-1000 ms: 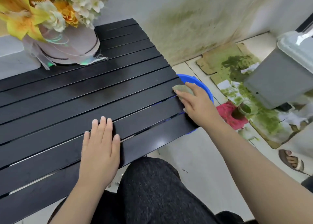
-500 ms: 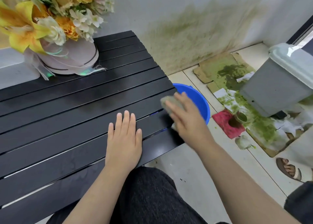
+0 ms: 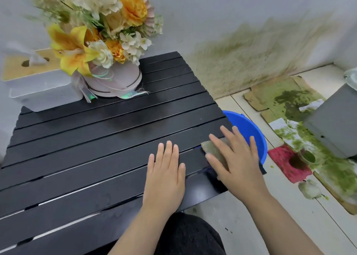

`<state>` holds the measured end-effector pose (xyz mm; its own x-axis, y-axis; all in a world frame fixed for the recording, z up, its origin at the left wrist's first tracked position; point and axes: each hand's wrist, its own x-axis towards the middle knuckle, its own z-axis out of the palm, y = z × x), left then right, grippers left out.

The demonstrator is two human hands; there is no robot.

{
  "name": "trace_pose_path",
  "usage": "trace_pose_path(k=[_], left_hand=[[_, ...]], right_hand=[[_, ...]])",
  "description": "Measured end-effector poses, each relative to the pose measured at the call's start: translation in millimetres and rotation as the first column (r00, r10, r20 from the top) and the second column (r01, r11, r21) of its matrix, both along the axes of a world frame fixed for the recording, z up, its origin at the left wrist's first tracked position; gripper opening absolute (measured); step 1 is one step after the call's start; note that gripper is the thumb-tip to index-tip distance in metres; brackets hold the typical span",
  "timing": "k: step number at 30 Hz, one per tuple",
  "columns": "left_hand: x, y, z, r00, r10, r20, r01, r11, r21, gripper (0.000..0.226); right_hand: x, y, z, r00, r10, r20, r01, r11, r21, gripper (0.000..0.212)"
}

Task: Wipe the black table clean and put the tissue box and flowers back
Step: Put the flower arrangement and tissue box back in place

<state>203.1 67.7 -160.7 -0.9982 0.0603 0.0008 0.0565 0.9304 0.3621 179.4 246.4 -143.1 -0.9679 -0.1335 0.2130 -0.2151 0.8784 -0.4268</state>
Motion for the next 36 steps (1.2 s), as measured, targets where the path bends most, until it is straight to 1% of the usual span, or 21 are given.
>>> trace_pose_path(k=[2, 3, 4, 6, 7, 9, 11, 13, 15, 17, 19, 21, 23, 27, 28, 31, 32, 34, 36], left_hand=[[-7.3, -8.1, 12.7, 0.997, 0.065, 0.035, -0.07, 0.976, 0.207, 0.056], [-14.4, -15.4, 21.9, 0.993, 0.108, 0.036, -0.114, 0.944, 0.311, 0.051], [-23.9, -25.4, 31.5, 0.987, 0.162, 0.005, -0.151, 0.905, 0.398, 0.049], [-49.6, -53.1, 50.6, 0.95, 0.294, -0.102, -0.204, 0.837, 0.507, 0.048], [-65.1, -69.5, 60.0, 0.921, 0.359, -0.153, -0.225, 0.807, 0.546, 0.049], [-95.7, -101.5, 78.1, 0.845, 0.493, -0.206, -0.265, 0.722, 0.639, 0.056], [-121.5, -128.1, 96.4, 0.762, 0.606, -0.229, -0.266, 0.615, 0.742, 0.072], [-144.1, -147.8, 111.9, 0.7, 0.669, -0.249, -0.23, 0.542, 0.808, 0.08], [-166.1, -162.4, 121.0, 0.675, 0.7, -0.232, -0.197, 0.474, 0.858, 0.088], [-187.4, -173.9, 122.3, 0.703, 0.69, -0.171, -0.204, 0.427, 0.881, 0.096], [-202.2, -178.5, 118.3, 0.755, 0.643, -0.13, -0.207, 0.421, 0.883, 0.099], [-212.4, -179.9, 112.0, 0.796, 0.596, -0.104, -0.169, 0.384, 0.908, 0.103], [-217.9, -181.2, 107.1, 0.825, 0.557, -0.093, -0.13, 0.347, 0.929, 0.106], [-225.4, -183.5, 98.8, 0.848, 0.521, -0.098, -0.106, 0.347, 0.932, 0.108], [-226.7, -182.1, 97.3, 0.855, 0.511, -0.093, -0.104, 0.345, 0.933, 0.108], [-231.4, -172.2, 93.7, 0.881, 0.463, -0.092, -0.075, 0.33, 0.941, 0.107], [-233.9, -165.4, 93.0, 0.89, 0.447, -0.089, -0.07, 0.327, 0.942, 0.108], [-239.7, -150.0, 93.9, 0.903, 0.419, -0.101, -0.054, 0.344, 0.938, 0.111], [-248.4, -130.5, 94.8, 0.913, 0.393, -0.105, -0.048, 0.359, 0.932, 0.111]], right_hand=[[-13.6, -16.9, 14.6, 1.0, 0.011, 0.0, -0.011, 0.994, -0.106, 0.058], [-24.5, -28.2, 21.9, 0.999, 0.043, 0.027, -0.037, 0.981, -0.192, 0.055], [-38.0, -41.5, 29.3, 0.994, 0.083, 0.064, -0.06, 0.951, -0.305, 0.05], [-70.1, -71.7, 43.4, 0.976, 0.18, 0.123, -0.085, 0.836, -0.543, 0.045], [-88.6, -88.1, 49.8, 0.965, 0.225, 0.131, -0.096, 0.776, -0.624, 0.046], [-125.9, -120.7, 60.6, 0.945, 0.293, 0.148, -0.104, 0.693, -0.713, 0.051], [-160.7, -150.5, 70.1, 0.928, 0.338, 0.153, -0.096, 0.616, -0.782, 0.066], [-189.7, -174.7, 79.0, 0.932, 0.342, 0.119, -0.092, 0.542, -0.835, 0.078], [-212.1, -192.6, 85.1, 0.943, 0.326, 0.062, -0.107, 0.476, -0.873, 0.082], [-228.6, -204.3, 87.1, 0.943, 0.334, 0.005, -0.137, 0.4, -0.906, 0.08], [-237.8, -213.2, 85.4, 0.934, 0.354, -0.045, -0.175, 0.345, -0.922, 0.074], [-242.1, -221.3, 78.4, 0.918, 0.395, -0.036, -0.185, 0.347, -0.92, 0.069], [-244.2, -229.5, 68.3, 0.905, 0.425, 0.015, -0.153, 0.36, -0.92, 0.077], [-245.1, -236.6, 59.6, 0.928, 0.37, 0.048, -0.101, 0.373, -0.922, 0.084], [-246.0, -234.6, 58.3, 0.932, 0.358, 0.052, -0.088, 0.364, -0.927, 0.082], [-250.3, -222.2, 57.7, 0.933, 0.361, 0.006, -0.105, 0.287, -0.952, 0.048], [-253.5, -215.2, 57.5, 0.934, 0.356, 0.006, -0.097, 0.27, -0.958, 0.044], [-260.8, -201.9, 58.1, 0.941, 0.339, -0.019, -0.107, 0.242, -0.964, 0.046], [-269.5, -186.8, 58.3, 0.951, 0.305, -0.047, -0.12, 0.225, -0.967, 0.061]])
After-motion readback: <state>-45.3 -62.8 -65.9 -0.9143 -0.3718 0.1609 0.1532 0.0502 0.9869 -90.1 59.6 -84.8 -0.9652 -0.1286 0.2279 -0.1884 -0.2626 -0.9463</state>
